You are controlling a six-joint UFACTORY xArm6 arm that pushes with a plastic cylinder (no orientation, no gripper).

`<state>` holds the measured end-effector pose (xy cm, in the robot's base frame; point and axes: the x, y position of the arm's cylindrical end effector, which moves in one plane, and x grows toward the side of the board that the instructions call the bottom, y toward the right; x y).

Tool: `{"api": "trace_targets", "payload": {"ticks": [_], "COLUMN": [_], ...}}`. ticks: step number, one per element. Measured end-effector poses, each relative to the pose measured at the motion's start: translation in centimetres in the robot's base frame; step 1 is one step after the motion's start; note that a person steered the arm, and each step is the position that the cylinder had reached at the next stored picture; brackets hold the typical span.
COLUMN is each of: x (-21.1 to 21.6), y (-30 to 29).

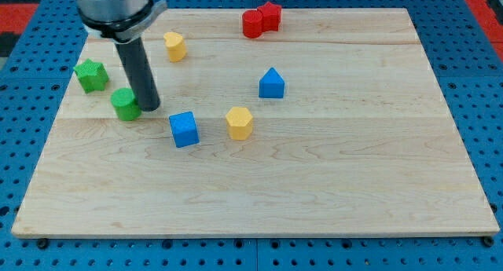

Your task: Push the green circle to the center left of the board

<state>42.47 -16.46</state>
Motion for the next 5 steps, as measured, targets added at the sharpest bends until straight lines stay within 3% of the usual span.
{"api": "trace_targets", "payload": {"ticks": [4, 5], "x": [4.4, 3.3], "y": [-5.2, -6.6]}}
